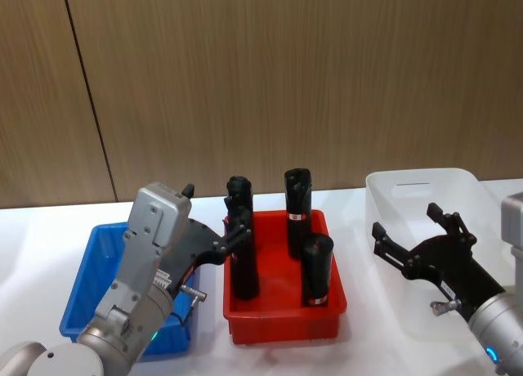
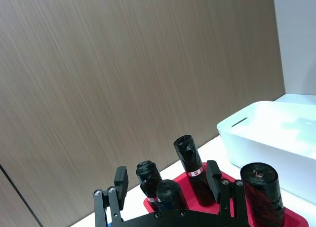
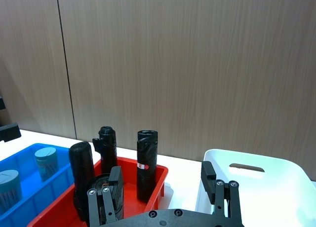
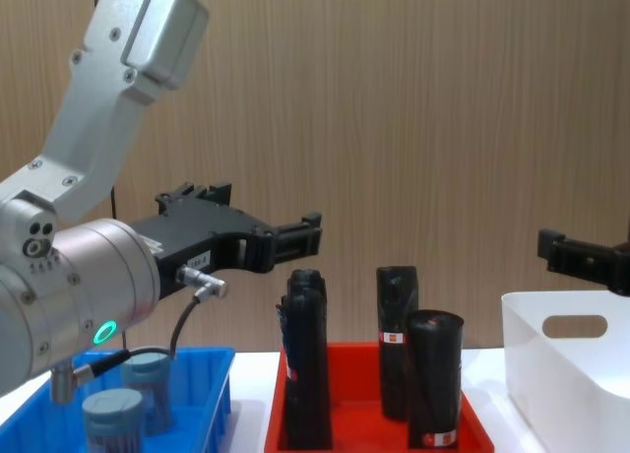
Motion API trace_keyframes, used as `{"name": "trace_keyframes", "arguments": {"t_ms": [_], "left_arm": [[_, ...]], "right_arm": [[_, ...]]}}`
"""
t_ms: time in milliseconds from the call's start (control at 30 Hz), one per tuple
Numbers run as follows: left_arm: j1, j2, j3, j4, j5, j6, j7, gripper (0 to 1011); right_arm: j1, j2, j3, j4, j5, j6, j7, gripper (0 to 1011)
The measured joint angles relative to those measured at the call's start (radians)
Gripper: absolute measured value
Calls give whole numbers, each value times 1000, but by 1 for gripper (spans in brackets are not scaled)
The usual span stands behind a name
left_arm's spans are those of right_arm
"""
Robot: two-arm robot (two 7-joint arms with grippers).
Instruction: Pick the cotton swabs from the blue box and place them into the white box.
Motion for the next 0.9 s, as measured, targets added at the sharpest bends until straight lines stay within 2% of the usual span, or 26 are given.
{"name": "trace_keyframes", "arguments": {"t_ms": [900], "left_arm": [[-3, -2, -2, 9, -2, 0, -11, 1004]], "right_arm": [[0, 0, 0, 0, 0, 0, 0, 1002]]}}
